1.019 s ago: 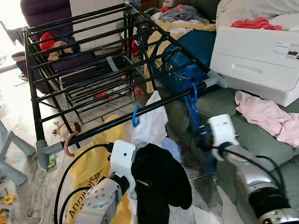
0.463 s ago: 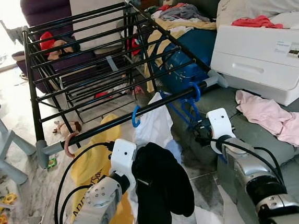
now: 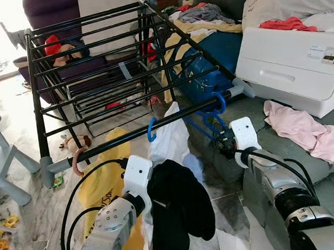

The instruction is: Hang hanger

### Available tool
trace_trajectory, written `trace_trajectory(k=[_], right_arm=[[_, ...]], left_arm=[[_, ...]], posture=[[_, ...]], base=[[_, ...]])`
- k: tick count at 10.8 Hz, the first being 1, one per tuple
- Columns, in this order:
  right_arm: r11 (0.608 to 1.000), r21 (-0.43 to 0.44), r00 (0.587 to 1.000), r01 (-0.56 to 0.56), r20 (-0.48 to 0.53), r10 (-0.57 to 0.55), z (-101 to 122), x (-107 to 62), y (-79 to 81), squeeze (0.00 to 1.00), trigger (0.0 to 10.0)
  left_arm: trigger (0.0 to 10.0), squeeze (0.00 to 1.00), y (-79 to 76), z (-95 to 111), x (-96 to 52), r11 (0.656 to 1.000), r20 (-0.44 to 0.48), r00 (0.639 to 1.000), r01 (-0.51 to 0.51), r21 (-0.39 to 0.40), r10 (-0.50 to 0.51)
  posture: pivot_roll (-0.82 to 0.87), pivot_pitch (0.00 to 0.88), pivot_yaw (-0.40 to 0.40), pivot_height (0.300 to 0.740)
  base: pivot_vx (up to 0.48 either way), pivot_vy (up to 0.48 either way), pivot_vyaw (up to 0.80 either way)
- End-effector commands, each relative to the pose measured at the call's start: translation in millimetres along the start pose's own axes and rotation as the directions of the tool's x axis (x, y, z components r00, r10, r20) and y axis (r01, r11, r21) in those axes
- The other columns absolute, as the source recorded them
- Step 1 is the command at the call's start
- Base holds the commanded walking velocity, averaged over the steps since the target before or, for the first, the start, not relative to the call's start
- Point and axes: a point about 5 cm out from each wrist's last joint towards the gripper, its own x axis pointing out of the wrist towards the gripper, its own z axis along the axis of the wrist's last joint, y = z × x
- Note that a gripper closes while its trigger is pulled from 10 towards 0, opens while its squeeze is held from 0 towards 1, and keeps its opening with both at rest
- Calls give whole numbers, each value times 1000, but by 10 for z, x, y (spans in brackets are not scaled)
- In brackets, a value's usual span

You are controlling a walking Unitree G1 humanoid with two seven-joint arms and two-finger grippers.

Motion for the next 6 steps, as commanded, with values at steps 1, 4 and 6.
trace_trajectory(k=[1,4,6], right_arm=[[1000,-6,1000,-4,27,4,88,18,-10,0,0],[1000,-3,999,-12,30,13,79,24,-7,0,0],[1000,-6,999,-19,36,19,89,36,1,0,0]], left_arm=[[10000,0,3,70,6,1000,21,1000,-1,21,1],[10000,0,1,68,7,1000,20,1000,-4,23,4],[10000,0,-2,66,8,1000,20,1000,-7,24,6]], posture=[[-69,0,58,740],[-66,0,55,740],[-66,0,51,740]], base=[[0,0,0],[0,0,0],[0,0,0]])
